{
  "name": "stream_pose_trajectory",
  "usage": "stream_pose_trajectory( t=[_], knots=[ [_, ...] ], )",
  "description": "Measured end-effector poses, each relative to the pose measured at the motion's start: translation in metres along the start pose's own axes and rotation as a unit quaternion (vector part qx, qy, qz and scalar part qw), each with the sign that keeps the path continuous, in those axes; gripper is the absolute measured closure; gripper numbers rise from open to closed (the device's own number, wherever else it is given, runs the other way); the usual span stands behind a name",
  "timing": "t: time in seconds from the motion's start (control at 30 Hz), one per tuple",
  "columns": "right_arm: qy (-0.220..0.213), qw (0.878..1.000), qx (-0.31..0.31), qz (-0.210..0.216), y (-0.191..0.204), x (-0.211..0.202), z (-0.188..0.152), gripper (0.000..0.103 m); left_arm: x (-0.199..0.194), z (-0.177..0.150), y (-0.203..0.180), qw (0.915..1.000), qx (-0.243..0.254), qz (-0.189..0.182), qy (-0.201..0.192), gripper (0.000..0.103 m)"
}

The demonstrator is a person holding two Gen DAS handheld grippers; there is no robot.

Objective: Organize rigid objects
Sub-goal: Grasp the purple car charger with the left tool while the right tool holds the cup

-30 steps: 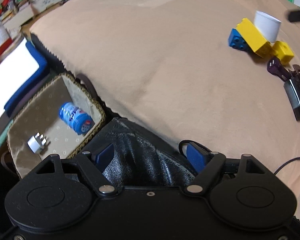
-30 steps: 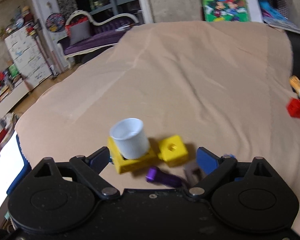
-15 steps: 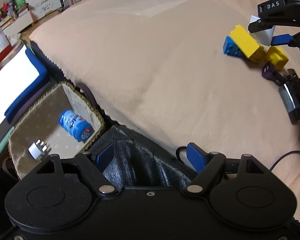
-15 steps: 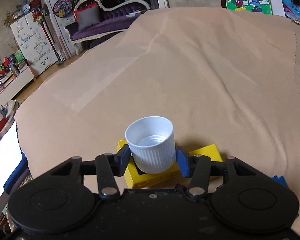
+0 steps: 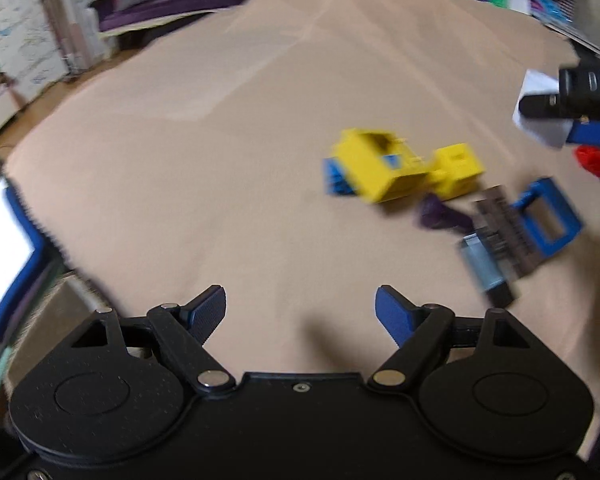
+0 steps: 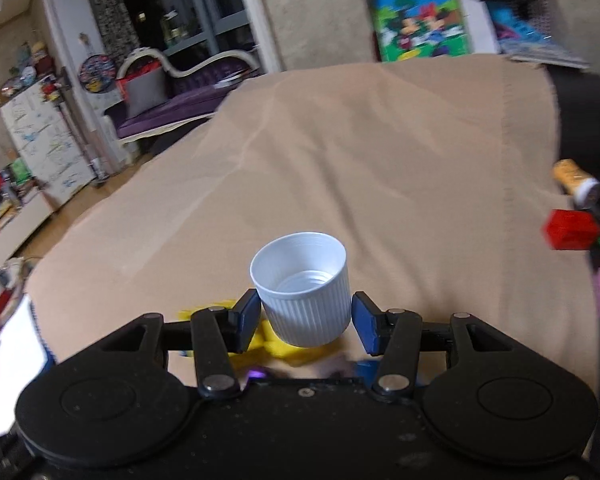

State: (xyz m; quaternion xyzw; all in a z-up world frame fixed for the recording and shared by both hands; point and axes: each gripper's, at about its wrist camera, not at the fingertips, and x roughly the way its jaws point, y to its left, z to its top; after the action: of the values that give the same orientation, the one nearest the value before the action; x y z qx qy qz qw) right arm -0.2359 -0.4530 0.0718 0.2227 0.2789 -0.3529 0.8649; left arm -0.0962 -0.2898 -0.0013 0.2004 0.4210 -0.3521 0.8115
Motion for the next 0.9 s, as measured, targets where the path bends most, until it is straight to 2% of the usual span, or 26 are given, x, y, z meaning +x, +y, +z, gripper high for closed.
stream_pose_trajectory(
  t=[0.1,0.2,0.33,0.5,0.73,0.9],
  knots=[
    [-0.008,1.0,0.02,-0.014,-0.019,-0.007,-0.009,0.053,0.015,0.016,-0.026,0.9994,0.011,-0.029,0.015,0.024],
    [-0.005,0.999,0.044,-0.013,-0.037,-0.009,-0.016,0.053,0.032,0.028,-0.048,0.9986,0.021,-0.04,0.028,0.024],
    [-0.003,0.998,0.062,-0.019,-0.05,-0.004,-0.018,0.053,0.048,0.039,-0.07,0.999,0.03,-0.026,0.023,0.024],
    [-0.007,0.996,0.088,-0.01,-0.063,-0.007,-0.02,0.053,0.058,0.046,-0.08,0.9986,0.045,-0.018,0.023,0.024],
    [-0.006,0.995,0.103,-0.004,-0.067,-0.006,-0.023,0.053,0.072,0.057,-0.088,0.998,0.04,-0.023,0.044,0.023],
    [-0.007,0.994,0.11,-0.005,-0.071,-0.005,-0.024,0.053,0.075,0.057,-0.089,0.9981,0.035,-0.027,0.042,0.023]
  ],
)
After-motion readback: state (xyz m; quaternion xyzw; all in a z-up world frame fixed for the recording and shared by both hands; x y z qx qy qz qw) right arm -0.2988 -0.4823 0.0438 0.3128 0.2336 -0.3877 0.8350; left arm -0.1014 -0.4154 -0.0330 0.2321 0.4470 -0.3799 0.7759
